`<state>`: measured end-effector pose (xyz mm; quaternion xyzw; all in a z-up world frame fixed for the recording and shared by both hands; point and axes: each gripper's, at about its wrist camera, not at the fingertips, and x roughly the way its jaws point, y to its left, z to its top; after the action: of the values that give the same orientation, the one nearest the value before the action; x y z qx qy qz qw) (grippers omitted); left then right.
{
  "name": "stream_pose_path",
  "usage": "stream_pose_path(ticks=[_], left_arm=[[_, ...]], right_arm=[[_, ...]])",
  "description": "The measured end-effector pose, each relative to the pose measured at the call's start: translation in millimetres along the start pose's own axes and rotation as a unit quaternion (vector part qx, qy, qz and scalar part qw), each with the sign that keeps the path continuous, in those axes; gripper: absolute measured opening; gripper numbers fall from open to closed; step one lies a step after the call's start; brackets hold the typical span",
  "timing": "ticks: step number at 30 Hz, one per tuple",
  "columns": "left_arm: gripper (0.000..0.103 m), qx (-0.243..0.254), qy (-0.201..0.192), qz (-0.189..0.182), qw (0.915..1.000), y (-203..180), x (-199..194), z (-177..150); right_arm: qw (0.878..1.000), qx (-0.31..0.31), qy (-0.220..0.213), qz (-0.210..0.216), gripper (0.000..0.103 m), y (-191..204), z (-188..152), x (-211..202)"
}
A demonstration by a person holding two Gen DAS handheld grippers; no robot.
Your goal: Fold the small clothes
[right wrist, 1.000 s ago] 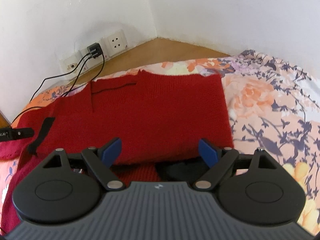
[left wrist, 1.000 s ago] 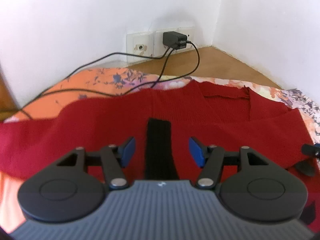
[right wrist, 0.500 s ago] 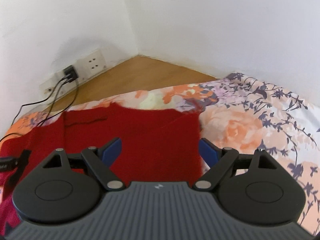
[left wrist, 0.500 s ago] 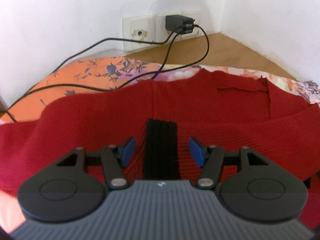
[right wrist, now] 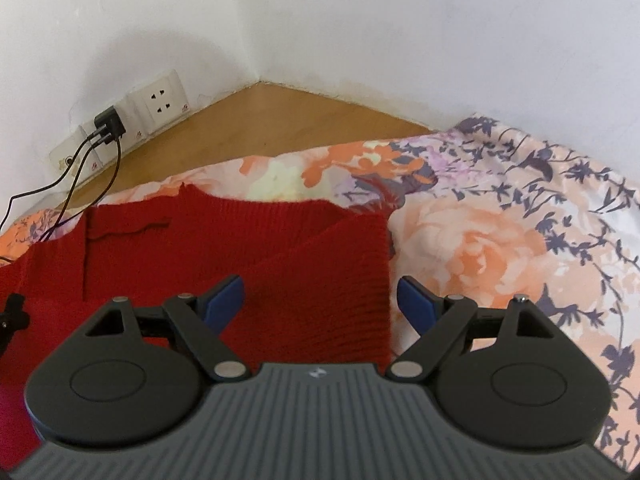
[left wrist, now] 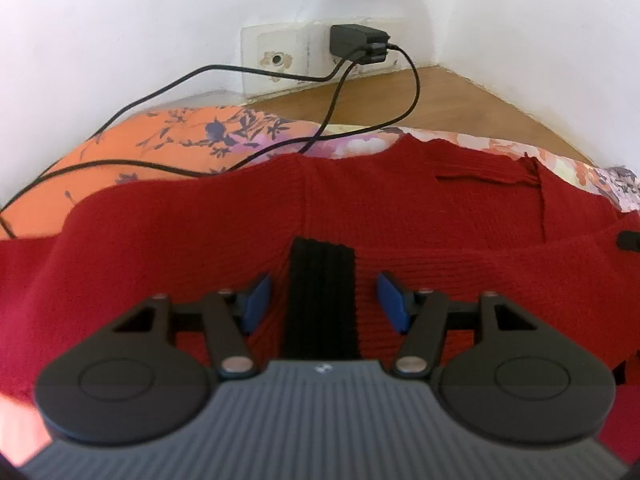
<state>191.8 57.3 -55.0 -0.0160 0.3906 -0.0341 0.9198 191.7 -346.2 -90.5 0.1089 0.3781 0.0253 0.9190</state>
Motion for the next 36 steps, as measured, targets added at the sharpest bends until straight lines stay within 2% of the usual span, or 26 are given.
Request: stream_pose_path(ticks=[3,5,6,7,8,10,13,19,24,29,31,32,34,36], left_arm=[[0.045,0.018,-0.011,0.0,0.9998,-2.7,-2.8,-2.1],[0.028,0.025,-0.019,0.009,0.9995,-3.3,-4.4,-2.3],[0.021,0.026,-0.025,0.012,0.9993,-2.8,-5.4,-2.0],[0.01,0.026,-0.031,0.01,0.9992,-1.8,-7.2,-1.3],[0.009,0.02,-0.035,0.003,0.9992,-0.4,-9.4,-0.3],[0.008,0.017,-0.046,0.0,0.9988,-0.5,-13.2,1.2],[0.008,0.017,-0.06,-0.001,0.9981,-3.9,-17.8,3.5],[0.008,0.017,-0.081,-0.009,0.9965,-8.5,-23.5,12.3],[0.007,0.03,-0.094,-0.002,0.9952,-16.8,-16.9,19.8],[0.01,0.052,-0.061,0.012,0.9967,-25.8,14.6,21.3],[0.012,0.055,-0.054,0.021,0.9968,-26.5,23.1,19.7],[0.018,0.056,-0.055,0.024,0.9966,-26.0,24.8,18.6],[0.026,0.062,-0.06,0.039,0.9955,-26.7,25.8,17.6],[0.031,0.064,-0.059,0.046,0.9951,-26.0,24.5,17.6]], right_arm=[[1.0,-0.001,-0.003,0.001,0.085,1.4,0.7,3.1],[1.0,-0.005,-0.005,-0.001,0.08,2.8,1.2,4.2],[1.0,-0.011,-0.006,-0.005,0.073,4.2,1.2,4.5],[1.0,-0.018,-0.009,-0.009,0.063,5.4,0.9,4.3],[1.0,-0.022,-0.013,-0.009,0.058,6.0,0.7,3.5],[1.0,-0.023,-0.02,-0.002,0.039,5.3,1.1,0.9],[0.999,-0.019,-0.033,0.003,0.02,3.5,2.3,-5.5],[0.998,0.005,-0.063,0.008,0.014,-4.0,-0.8,-15.5],[0.995,0.028,-0.097,0.002,0.014,-10.5,-0.6,-22.7],[0.996,0.034,-0.077,-0.013,0.015,-14.5,-0.8,-7.5],[0.997,0.04,-0.068,-0.025,0.019,-17.9,-3.0,0.0],[0.997,0.042,-0.064,-0.029,0.023,-19.8,-3.9,2.9],[0.996,0.045,-0.069,-0.043,0.058,-22.3,-5.0,3.2],[0.993,0.036,-0.089,-0.07,0.075,-22.2,-4.9,-1.5]])
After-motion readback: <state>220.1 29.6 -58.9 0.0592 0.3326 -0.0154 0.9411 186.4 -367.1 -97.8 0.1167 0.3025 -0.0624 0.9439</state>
